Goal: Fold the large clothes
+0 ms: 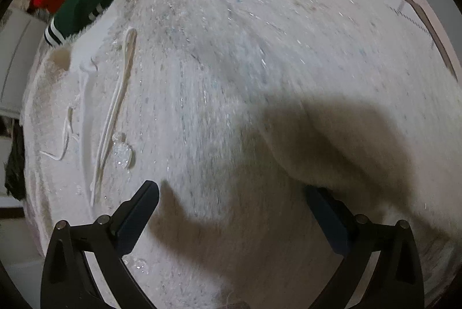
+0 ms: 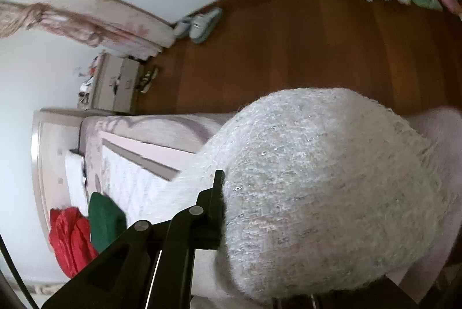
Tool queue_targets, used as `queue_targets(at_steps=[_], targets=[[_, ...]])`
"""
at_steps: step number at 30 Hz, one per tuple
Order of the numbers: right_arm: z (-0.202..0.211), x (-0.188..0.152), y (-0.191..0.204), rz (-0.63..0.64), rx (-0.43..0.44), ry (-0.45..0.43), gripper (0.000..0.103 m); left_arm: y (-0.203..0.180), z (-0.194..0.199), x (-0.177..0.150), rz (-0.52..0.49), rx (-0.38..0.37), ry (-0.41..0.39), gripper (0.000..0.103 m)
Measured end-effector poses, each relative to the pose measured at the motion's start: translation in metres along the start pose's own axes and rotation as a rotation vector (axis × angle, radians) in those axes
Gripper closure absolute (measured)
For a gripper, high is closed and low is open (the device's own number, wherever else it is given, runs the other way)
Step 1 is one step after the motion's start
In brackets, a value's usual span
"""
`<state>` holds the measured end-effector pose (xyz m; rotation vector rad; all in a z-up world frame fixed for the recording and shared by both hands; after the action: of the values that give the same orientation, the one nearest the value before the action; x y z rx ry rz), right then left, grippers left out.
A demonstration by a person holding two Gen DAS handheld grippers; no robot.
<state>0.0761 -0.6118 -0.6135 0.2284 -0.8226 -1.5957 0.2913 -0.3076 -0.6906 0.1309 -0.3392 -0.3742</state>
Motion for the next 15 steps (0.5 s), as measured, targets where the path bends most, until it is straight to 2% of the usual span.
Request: queue_targets(at_steps=[2,5,7,10,14,15], targets=[[0.014,0.004,0.02,0.069,0.019,-0.017,0.096,0.011,0.002,0.003,0.038,-0.024,0.014,0.0],[0.027,0.006,0.072,0.211,0.065,-0.039,0.096,0.039,0.01,0.008,0.096,-0.053,0.009,0.0],[0.033,-0.004,0.118,0.34,0.104,-0.043,0.096,0.064,0.02,0.006,0.139,-0.061,-0.003,0.0],[0.043,-0.032,0.174,0.511,0.162,-0.016,0.096,0.121,0.03,-0.004,0.226,-0.053,-0.015,0.0],[0.046,-0.125,0.256,0.801,0.252,0.07,0.096,0.224,0.033,-0.032,0.347,0.035,-0.011,0.0],[0.046,-0.167,0.275,0.912,0.279,0.112,0.096,0.255,0.034,-0.044,0.391,0.067,-0.012,0.0]])
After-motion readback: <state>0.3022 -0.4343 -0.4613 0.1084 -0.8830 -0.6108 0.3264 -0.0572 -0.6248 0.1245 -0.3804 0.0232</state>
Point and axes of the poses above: each gripper's, at about its wrist camera, not at the fingertips, and z roughly against the way its jaws point, y to its left, x to its top, the point moved 8 cm from there along -z, roughly the way its jaws point, and after that the axes turned 11 degrees about -y, right-handed, at the moved point
